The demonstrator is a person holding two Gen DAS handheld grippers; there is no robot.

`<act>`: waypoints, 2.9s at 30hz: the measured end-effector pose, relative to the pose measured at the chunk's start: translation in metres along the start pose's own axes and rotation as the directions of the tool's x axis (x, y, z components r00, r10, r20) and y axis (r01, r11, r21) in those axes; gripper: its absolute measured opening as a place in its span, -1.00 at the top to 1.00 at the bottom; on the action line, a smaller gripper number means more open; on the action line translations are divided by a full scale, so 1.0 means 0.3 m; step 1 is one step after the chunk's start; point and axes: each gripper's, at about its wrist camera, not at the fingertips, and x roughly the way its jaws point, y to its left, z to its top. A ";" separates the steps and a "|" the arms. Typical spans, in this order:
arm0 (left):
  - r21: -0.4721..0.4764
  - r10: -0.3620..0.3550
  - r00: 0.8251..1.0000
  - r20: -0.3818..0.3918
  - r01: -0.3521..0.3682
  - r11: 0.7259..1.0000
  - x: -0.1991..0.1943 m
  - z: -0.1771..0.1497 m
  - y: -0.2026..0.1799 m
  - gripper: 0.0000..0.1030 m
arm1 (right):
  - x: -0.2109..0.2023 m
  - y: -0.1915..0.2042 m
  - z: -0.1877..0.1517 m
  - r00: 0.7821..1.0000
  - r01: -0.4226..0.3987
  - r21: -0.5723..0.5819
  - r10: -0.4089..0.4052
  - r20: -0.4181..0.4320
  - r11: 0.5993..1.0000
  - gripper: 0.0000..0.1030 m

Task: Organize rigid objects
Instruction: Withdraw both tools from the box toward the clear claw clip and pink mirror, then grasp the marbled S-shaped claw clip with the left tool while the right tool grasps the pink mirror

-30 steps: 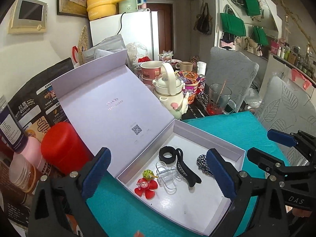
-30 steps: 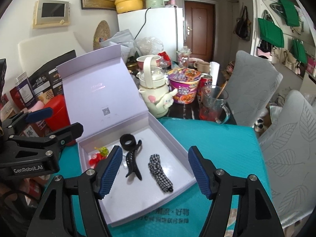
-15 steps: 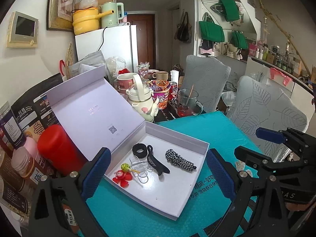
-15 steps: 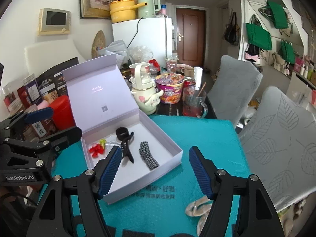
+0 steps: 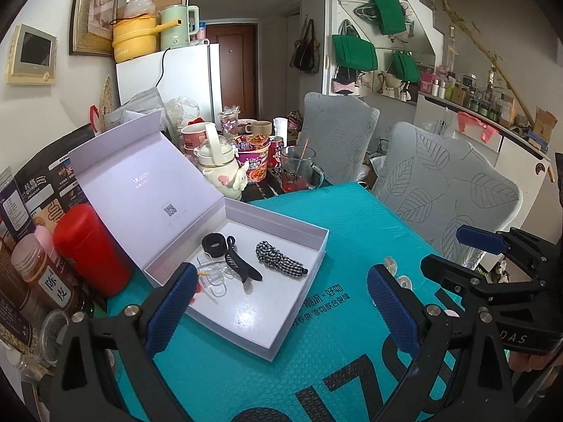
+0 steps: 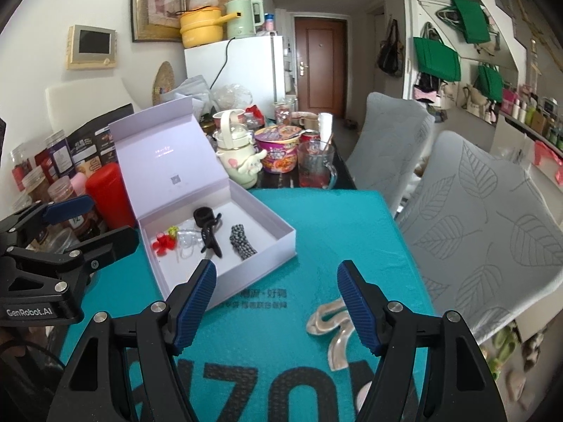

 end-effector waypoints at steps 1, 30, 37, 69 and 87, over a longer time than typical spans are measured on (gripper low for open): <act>0.000 -0.004 1.000 -0.005 0.004 1.000 -0.001 -0.007 -0.008 -0.92 | -0.008 -0.007 -0.009 1.000 0.004 0.005 -0.004 0.000 1.000 -0.40; 0.031 -0.173 0.972 -0.159 0.180 0.983 0.185 -0.146 -0.298 -0.92 | 0.007 -0.287 -0.310 0.983 0.142 0.124 -0.126 -0.130 0.982 -0.40; 0.022 -0.195 0.954 -0.227 0.205 0.978 0.281 -0.183 -0.346 -0.92 | 0.085 -0.356 -0.425 0.972 0.138 0.160 -0.103 -0.212 0.977 -0.49; 0.064 -0.233 0.918 -0.320 0.266 0.962 0.638 -0.167 -0.515 -0.34 | 0.190 -0.439 -0.489 0.960 0.106 0.162 -0.058 -0.273 0.981 -0.09; 0.084 -0.185 0.935 -0.302 0.220 0.972 0.449 -0.274 -0.403 -0.09 | 0.164 -0.395 -0.511 0.965 0.088 0.146 -0.047 -0.259 0.985 -0.09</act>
